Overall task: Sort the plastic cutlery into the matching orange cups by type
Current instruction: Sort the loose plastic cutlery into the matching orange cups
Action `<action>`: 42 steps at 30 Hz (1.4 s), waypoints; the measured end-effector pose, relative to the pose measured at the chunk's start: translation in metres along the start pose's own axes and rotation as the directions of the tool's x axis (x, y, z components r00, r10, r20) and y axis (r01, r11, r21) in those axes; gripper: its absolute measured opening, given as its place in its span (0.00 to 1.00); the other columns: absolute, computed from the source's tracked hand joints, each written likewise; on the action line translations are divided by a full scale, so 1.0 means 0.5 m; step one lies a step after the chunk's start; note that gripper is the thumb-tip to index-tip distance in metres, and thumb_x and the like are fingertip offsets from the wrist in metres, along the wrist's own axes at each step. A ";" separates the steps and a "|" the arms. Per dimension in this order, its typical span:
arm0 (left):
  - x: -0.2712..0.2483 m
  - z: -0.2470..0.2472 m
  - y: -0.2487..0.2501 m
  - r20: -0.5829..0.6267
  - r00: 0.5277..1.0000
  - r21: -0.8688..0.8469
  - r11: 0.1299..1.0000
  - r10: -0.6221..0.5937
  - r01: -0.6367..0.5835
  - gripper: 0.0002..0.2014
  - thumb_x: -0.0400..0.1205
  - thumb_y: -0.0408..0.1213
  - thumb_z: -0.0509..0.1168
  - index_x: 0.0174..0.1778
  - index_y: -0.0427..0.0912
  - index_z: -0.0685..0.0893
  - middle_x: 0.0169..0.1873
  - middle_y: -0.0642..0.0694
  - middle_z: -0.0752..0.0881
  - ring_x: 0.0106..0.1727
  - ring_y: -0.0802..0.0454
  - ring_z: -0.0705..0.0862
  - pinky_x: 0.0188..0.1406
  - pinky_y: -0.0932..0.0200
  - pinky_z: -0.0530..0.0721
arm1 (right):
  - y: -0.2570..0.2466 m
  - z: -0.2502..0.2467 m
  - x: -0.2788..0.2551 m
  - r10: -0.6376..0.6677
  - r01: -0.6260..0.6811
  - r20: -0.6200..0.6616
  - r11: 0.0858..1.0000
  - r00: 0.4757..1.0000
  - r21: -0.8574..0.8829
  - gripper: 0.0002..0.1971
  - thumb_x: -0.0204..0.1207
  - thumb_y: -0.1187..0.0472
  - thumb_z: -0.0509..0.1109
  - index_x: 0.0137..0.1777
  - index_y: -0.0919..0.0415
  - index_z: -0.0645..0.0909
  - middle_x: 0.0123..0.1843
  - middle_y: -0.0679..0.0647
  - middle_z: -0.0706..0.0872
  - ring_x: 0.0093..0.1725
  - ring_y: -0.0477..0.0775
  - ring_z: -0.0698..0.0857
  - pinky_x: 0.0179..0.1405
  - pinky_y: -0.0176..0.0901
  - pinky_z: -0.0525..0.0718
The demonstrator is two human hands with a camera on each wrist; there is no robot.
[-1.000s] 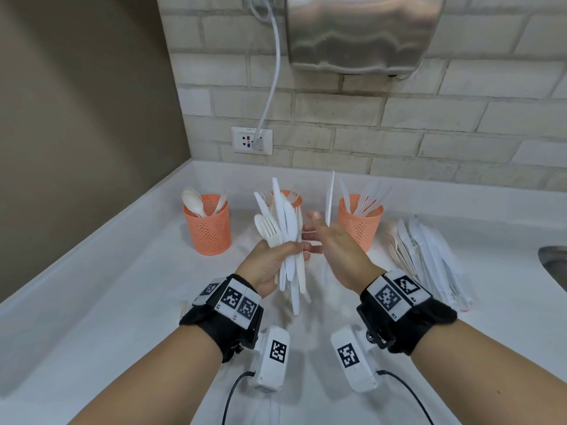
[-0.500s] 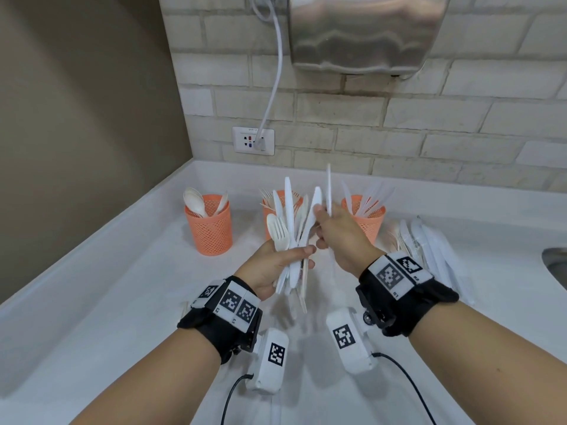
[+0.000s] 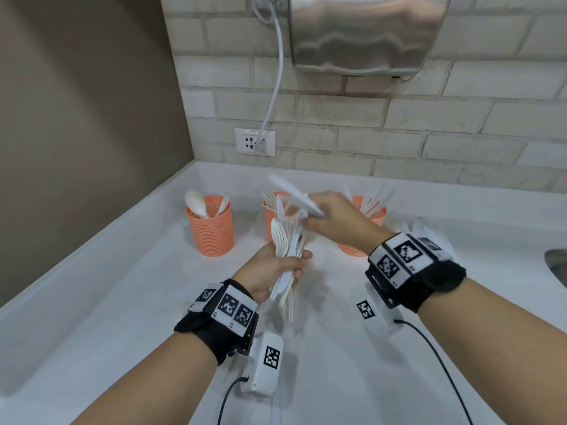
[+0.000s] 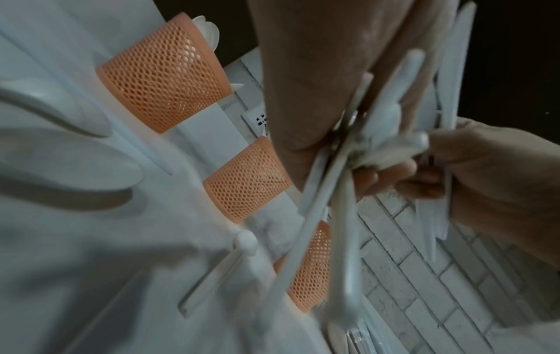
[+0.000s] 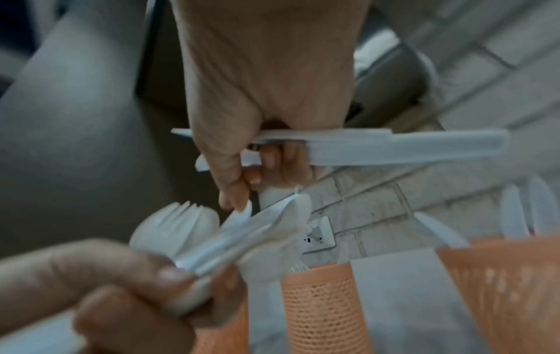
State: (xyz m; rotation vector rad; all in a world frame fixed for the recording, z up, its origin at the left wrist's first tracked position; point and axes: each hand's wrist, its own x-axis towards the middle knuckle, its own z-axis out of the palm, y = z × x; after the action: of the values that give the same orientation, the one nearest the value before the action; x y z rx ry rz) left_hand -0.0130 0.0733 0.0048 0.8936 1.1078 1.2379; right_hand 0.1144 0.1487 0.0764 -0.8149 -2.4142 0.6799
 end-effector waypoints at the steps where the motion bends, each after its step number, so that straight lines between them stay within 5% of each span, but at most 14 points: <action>1: 0.000 -0.002 0.001 0.015 1.000 0.005 1.000 -0.003 0.003 0.12 0.78 0.20 0.63 0.55 0.37 0.77 0.37 0.47 0.83 0.21 0.59 0.77 0.21 0.65 0.77 | 0.000 0.003 -0.001 -0.008 0.019 0.077 0.990 0.997 -0.138 0.14 0.73 0.69 0.69 0.38 0.46 0.83 0.28 0.39 0.74 0.28 0.45 0.75 0.30 0.39 0.71; 6: -0.002 -0.010 -0.005 0.068 0.998 0.024 1.000 -0.008 0.006 0.13 0.80 0.29 0.65 0.60 0.39 0.75 0.34 0.46 0.76 0.22 0.59 0.75 0.23 0.66 0.76 | 0.001 0.001 0.004 0.017 0.048 0.154 0.914 0.988 -0.404 0.13 0.73 0.61 0.72 0.58 0.56 0.84 0.32 0.39 0.71 0.41 0.48 0.74 0.31 0.38 0.66; 10: -0.005 -0.010 -0.004 0.054 0.999 -0.072 0.997 -0.011 0.015 0.14 0.83 0.37 0.60 0.64 0.40 0.75 0.39 0.46 0.79 0.20 0.60 0.74 0.23 0.67 0.76 | 0.007 -0.003 0.008 0.017 0.082 0.209 0.886 0.978 -0.457 0.12 0.71 0.57 0.74 0.54 0.56 0.84 0.50 0.50 0.84 0.49 0.52 0.80 0.42 0.42 0.72; 16: -0.001 -0.017 -0.003 0.033 0.999 -0.173 0.985 -0.005 0.011 0.15 0.83 0.39 0.59 0.64 0.39 0.76 0.44 0.43 0.80 0.21 0.60 0.75 0.23 0.67 0.77 | 0.011 -0.013 0.002 -0.039 0.138 0.210 0.865 0.977 -0.482 0.14 0.76 0.57 0.70 0.60 0.58 0.81 0.60 0.52 0.75 0.46 0.51 0.76 0.37 0.41 0.66; 20: 0.001 -0.028 0.004 0.029 0.999 -0.173 0.985 0.025 -0.020 0.15 0.81 0.31 0.63 0.63 0.35 0.77 0.53 0.33 0.75 0.21 0.58 0.76 0.25 0.66 0.77 | 0.026 -0.010 -0.003 -0.030 0.139 0.230 0.870 0.973 -0.473 0.14 0.78 0.58 0.67 0.63 0.57 0.77 0.61 0.52 0.76 0.59 0.54 0.79 0.42 0.41 0.68; 23: 0.000 -0.025 0.003 0.007 0.997 -0.103 0.991 0.081 -0.080 0.17 0.75 0.32 0.68 0.60 0.36 0.79 0.40 0.36 0.77 0.22 0.58 0.76 0.24 0.65 0.77 | 0.028 -0.003 -0.006 -0.105 0.245 0.261 0.768 0.960 -0.591 0.14 0.78 0.53 0.66 0.62 0.56 0.76 0.61 0.52 0.78 0.61 0.54 0.78 0.43 0.44 0.72; 28: 0.004 -0.026 0.001 -0.080 0.992 -0.169 0.980 0.094 -0.106 0.17 0.71 0.21 0.66 0.54 0.38 0.79 0.32 0.44 0.79 0.21 0.59 0.77 0.21 0.66 0.78 | 0.049 0.008 -0.018 -0.301 0.385 0.242 0.666 0.922 -0.639 0.10 0.76 0.57 0.70 0.53 0.61 0.80 0.45 0.52 0.83 0.50 0.58 0.80 0.34 0.42 0.67; 31: 0.009 -0.041 0.000 -0.151 0.986 -0.173 0.981 0.063 -0.089 0.06 0.81 0.25 0.61 0.49 0.38 0.80 0.31 0.47 0.81 0.22 0.58 0.78 0.23 0.65 0.79 | 0.076 0.000 -0.029 -0.027 0.124 0.189 0.842 0.982 -0.524 0.09 0.81 0.63 0.61 0.56 0.66 0.77 0.35 0.44 0.66 0.46 0.52 0.68 0.40 0.44 0.65; 35: 0.016 -0.037 -0.002 -0.171 0.982 -0.143 0.985 0.076 -0.101 0.03 0.81 0.31 0.63 0.49 0.40 0.80 0.33 0.49 0.83 0.25 0.59 0.79 0.27 0.65 0.80 | 0.065 0.015 -0.039 0.128 -0.128 -0.005 0.981 0.992 -0.144 0.08 0.84 0.58 0.56 0.43 0.55 0.72 0.31 0.46 0.68 0.33 0.53 0.72 0.27 0.35 0.67; 38: 0.019 -0.011 0.003 -0.135 0.986 -0.107 0.988 0.094 -0.109 0.08 0.81 0.30 0.64 0.54 0.39 0.80 0.32 0.51 0.87 0.26 0.59 0.80 0.26 0.66 0.81 | 0.035 0.046 -0.038 0.249 -0.207 -0.057 0.894 0.967 0.397 0.10 0.82 0.55 0.61 0.38 0.48 0.72 0.23 0.42 0.71 0.19 0.41 0.69 0.15 0.29 0.65; 42: 0.022 0.014 0.005 -0.102 0.984 -0.012 0.989 0.145 -0.147 0.13 0.80 0.26 0.65 0.60 0.37 0.82 0.33 0.50 0.85 0.28 0.58 0.79 0.28 0.67 0.79 | 0.021 0.072 -0.034 0.356 -0.282 -0.009 0.757 0.934 0.589 0.10 0.75 0.61 0.72 0.34 0.60 0.78 0.16 0.45 0.77 0.13 0.40 0.72 0.14 0.31 0.63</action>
State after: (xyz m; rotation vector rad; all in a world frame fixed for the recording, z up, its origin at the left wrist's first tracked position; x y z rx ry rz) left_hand -0.0069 0.0852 0.0073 0.9185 1.1238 1.4255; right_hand 0.1091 0.1344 0.0382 -0.9662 -1.7923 1.3759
